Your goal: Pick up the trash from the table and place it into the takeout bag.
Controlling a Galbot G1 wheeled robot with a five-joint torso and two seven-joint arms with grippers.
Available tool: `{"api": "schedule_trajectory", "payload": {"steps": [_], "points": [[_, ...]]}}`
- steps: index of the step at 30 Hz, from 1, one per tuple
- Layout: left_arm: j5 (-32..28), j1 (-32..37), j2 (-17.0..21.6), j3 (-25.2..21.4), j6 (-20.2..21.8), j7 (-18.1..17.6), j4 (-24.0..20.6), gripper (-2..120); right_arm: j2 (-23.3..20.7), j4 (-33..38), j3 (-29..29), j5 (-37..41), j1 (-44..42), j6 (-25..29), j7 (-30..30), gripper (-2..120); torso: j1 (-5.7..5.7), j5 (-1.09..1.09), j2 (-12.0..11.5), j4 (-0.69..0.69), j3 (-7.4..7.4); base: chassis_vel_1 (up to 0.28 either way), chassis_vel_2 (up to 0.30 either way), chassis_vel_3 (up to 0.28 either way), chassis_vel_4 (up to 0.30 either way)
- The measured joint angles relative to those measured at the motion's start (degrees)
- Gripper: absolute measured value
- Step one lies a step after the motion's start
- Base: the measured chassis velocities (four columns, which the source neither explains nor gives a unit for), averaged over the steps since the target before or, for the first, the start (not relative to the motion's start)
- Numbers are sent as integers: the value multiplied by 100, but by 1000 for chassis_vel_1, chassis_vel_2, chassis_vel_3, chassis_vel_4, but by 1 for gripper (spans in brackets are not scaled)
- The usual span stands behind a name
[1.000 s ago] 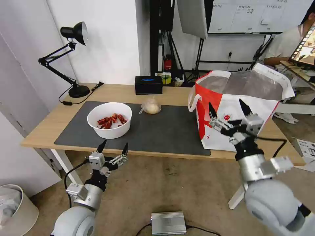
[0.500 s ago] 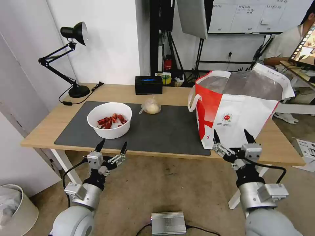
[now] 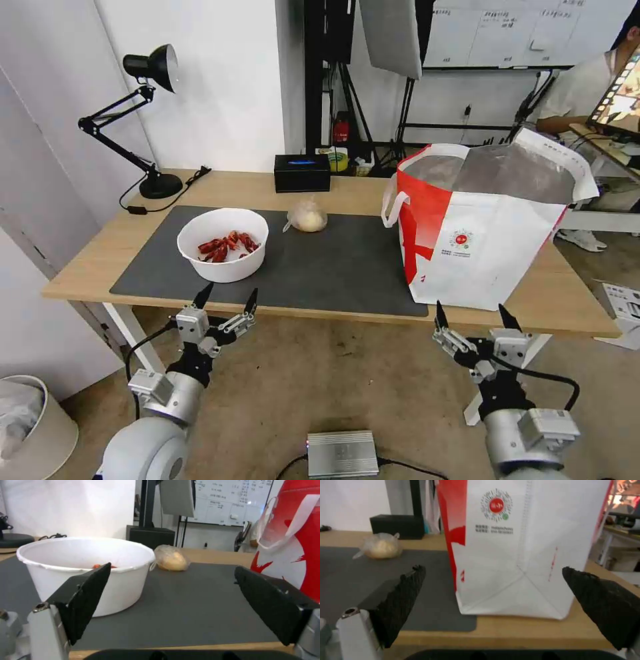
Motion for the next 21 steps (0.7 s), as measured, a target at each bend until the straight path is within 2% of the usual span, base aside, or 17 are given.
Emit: {"api": "schedule_trajectory", "payload": {"steps": [21], "points": [[-106, -37, 58, -29, 197, 123, -57, 100, 159, -125, -222, -33, -180, -59, 228, 100, 0, 0, 0, 0, 0, 0, 0, 0, 0]]}}
